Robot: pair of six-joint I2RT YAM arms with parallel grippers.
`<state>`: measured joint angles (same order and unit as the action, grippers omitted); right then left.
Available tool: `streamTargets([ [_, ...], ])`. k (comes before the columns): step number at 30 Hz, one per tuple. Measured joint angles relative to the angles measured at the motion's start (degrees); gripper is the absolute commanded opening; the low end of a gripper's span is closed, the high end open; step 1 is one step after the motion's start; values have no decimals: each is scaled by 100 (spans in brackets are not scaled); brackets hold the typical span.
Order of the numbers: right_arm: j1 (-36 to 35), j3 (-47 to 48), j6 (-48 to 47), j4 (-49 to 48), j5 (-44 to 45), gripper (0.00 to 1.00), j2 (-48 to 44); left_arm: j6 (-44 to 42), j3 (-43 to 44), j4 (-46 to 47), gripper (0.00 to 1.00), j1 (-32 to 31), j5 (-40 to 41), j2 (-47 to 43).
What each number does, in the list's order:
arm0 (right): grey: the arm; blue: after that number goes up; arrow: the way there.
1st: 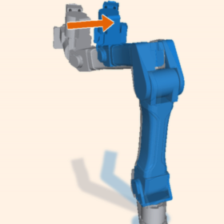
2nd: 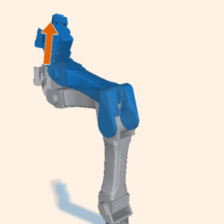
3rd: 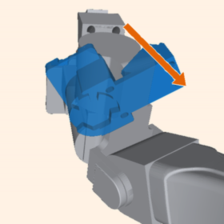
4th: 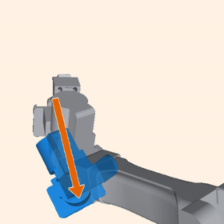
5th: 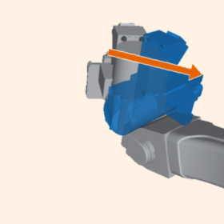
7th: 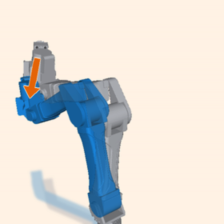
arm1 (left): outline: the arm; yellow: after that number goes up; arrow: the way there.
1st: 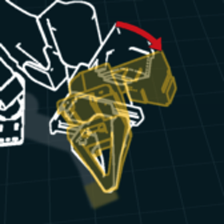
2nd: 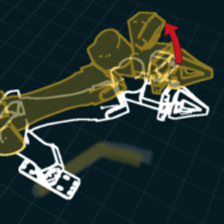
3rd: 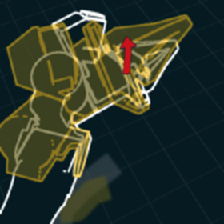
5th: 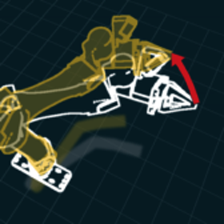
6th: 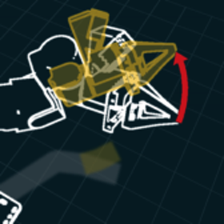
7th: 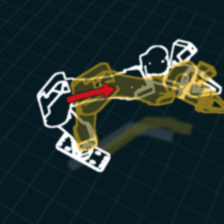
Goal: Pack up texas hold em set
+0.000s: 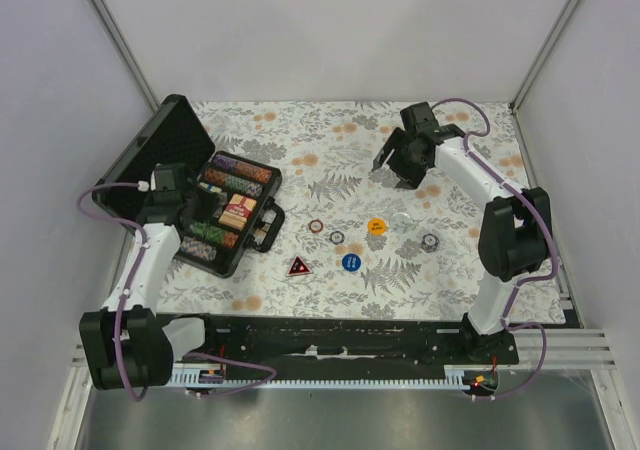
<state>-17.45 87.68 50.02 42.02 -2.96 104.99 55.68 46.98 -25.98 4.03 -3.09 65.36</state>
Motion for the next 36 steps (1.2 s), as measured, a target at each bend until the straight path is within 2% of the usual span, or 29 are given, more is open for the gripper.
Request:
streamTargets([
  [4, -35, -57, -162, -55, -2, 77, 0, -28, -46, 212, 25, -28, -39, 280],
  [15, -389, -57, -597, -127, 57, 78, -2, -269, -282, 483, 21, -470, 109, 1016],
  [26, -409, -57, -684, -103, 332, 79, -9, -264, -269, 551, 19, -706, 402, 1143],
  [32, -470, -55, -870, -42, 503, 83, -131, -546, -15, 229, 30, -765, 468, 1130],
  [36, -627, -55, -1119, -35, 616, 88, -286, -977, 411, 11, 48, -798, 452, 992],
])
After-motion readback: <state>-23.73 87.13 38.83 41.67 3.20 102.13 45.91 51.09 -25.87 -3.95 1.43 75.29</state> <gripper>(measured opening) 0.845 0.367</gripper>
